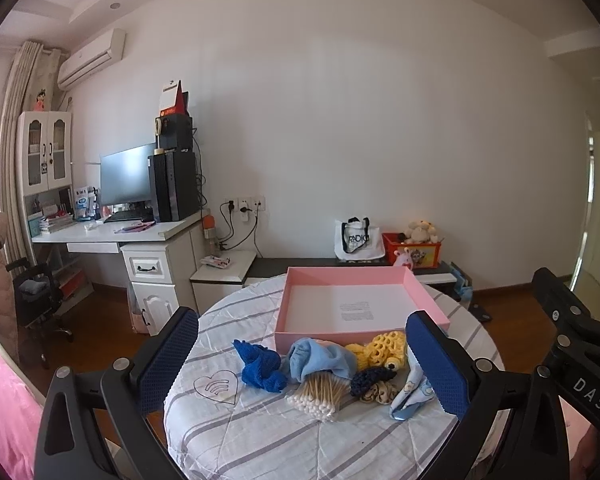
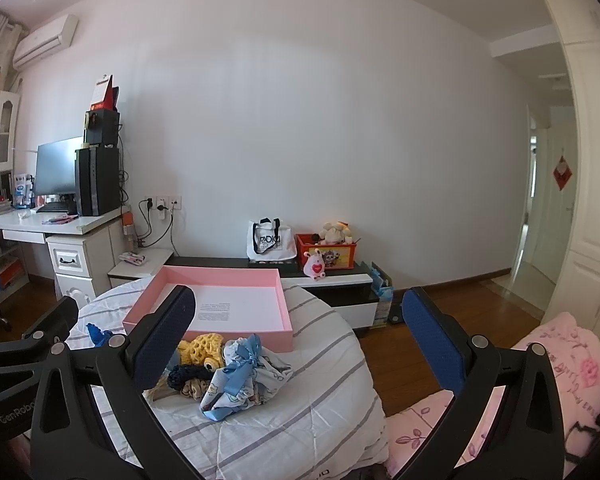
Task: Organize soft objects
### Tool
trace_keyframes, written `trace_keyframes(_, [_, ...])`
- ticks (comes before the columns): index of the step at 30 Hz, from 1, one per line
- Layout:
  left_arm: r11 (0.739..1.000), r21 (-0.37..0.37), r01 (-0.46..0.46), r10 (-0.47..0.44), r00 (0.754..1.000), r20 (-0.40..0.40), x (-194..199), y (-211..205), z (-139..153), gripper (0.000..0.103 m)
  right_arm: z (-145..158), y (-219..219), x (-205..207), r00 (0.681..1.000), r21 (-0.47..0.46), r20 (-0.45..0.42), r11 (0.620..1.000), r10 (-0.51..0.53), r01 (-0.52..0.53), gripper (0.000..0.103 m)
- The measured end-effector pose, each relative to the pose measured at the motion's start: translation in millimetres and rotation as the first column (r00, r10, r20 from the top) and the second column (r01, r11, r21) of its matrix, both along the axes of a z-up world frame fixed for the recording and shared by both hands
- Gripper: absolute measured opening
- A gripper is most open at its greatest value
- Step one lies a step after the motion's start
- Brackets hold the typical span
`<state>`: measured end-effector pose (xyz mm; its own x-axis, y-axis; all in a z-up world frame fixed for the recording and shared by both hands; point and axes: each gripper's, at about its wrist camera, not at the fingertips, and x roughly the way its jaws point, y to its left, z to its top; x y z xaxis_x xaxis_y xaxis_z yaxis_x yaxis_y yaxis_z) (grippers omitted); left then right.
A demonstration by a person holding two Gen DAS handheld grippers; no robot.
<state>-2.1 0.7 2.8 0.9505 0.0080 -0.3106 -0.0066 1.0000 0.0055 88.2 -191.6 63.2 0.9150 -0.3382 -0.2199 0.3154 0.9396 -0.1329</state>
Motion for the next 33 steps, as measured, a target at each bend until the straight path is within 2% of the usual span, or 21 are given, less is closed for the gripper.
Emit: trace_keyframes(33, [1.000, 0.000, -0.014, 0.014, 1.000, -0.014, 4.3, 2.0, 0.4, 0.103, -2.5, 2.5, 1.0, 1.000, -0.006, -0.008, 1.000, 0.013, -0.013, 0.103])
